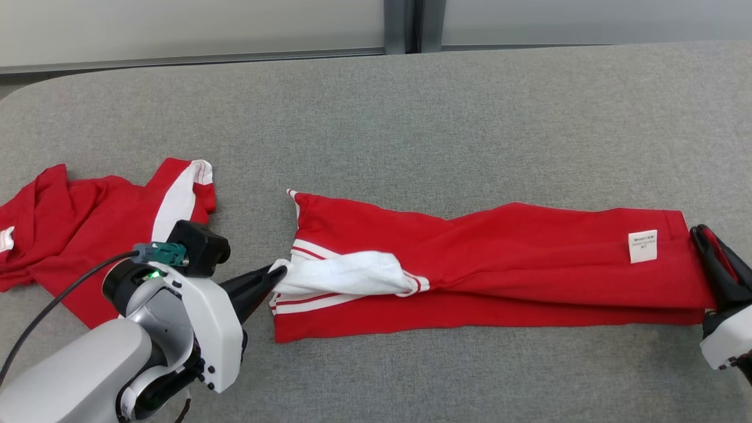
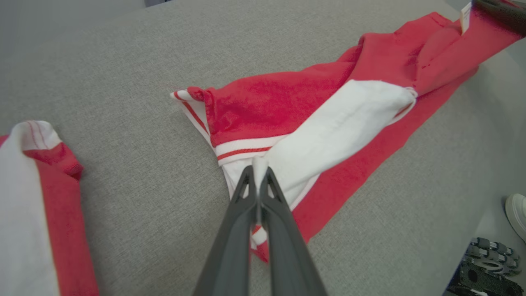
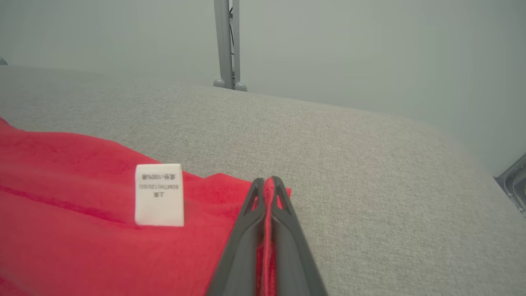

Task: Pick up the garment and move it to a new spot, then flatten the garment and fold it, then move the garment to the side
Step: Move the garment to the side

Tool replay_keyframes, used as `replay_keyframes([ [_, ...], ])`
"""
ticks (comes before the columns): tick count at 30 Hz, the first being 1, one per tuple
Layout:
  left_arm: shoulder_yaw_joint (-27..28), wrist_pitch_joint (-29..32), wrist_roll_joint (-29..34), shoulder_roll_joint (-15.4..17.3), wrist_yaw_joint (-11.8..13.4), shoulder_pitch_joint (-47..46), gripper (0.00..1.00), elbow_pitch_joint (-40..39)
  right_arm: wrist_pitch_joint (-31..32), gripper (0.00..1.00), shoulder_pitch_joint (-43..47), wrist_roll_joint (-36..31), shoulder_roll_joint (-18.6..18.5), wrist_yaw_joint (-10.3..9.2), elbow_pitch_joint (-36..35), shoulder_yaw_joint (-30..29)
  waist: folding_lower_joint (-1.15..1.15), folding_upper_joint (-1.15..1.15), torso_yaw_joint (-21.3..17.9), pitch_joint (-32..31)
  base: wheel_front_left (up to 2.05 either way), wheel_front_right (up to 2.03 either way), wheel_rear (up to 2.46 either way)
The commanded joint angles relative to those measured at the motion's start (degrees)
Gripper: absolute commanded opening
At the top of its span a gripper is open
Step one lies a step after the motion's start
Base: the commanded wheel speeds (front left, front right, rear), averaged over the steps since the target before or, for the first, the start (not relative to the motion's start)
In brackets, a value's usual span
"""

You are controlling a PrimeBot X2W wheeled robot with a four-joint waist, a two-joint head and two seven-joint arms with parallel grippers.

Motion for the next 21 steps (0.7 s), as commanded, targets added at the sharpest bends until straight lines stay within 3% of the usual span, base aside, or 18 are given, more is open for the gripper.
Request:
replay_keyframes([
  [1,-0.1,0.3,0.0,0.2,-0.3,0.7,0.0,0.3,0.4,0.0,0.7,0.9,-0.8,-0.04,-0.5,0.4,0.0,0.0,-0.2,-0.2,0.0,0.0,0.0],
  [5,-1.3,0.6,-0.1,0.0,-0.3,2.0,0.0,0.8,1.7,0.0,2.4,3.4,-2.5,-0.04,-1.2,1.8,0.0,0.0,-0.9,-0.7,0.0,0.0,0.0],
  [6,-1.4,0.5,-0.1,-0.1,-0.2,2.2,0.0,1.0,1.7,0.1,2.6,3.7,-3.0,-0.04,-1.5,2.1,0.0,0.0,-1.0,-0.8,0.0,0.0,0.0],
  [7,-1.4,0.3,0.0,-0.2,0.0,2.4,0.0,1.2,1.8,0.35,2.8,4.0,-3.3,-0.04,-1.6,2.3,0.0,0.0,-1.2,-0.8,0.0,0.0,0.0],
  [8,-1.6,0.1,0.5,-0.3,0.3,2.6,0.0,1.6,2.1,0.87,3.1,4.4,-3.5,-0.04,-1.8,2.6,0.0,0.0,-1.3,-0.8,0.0,0.0,0.0],
  [9,-2.0,0.0,1.0,-0.4,0.4,2.8,0.12,2.0,2.4,1.0,3.4,4.8,-3.7,-0.04,-2.0,2.9,0.0,0.0,-1.4,-0.8,0.0,0.0,0.0],
  [10,-2.5,0.0,1.4,-0.5,0.5,3.1,0.34,2.5,2.8,1.0,3.7,5.3,-4.0,-0.04,-2.1,3.1,0.0,0.0,-1.6,-0.8,0.0,0.0,0.0],
  [12,-3.1,0.2,1.9,-0.7,0.6,3.3,1.0,3.5,3.4,1.0,3.7,5.4,-4.6,-0.04,-2.2,3.5,0.0,0.0,-1.8,-0.7,0.0,0.0,0.0],
  [21,-3.1,0.7,0.9,-1.6,0.6,3.3,1.0,5.7,2.2,1.0,1.8,3.7,-4.6,-0.03,0.3,0.0,0.0,0.0,-1.7,-0.9,0.0,0.0,0.0],
])
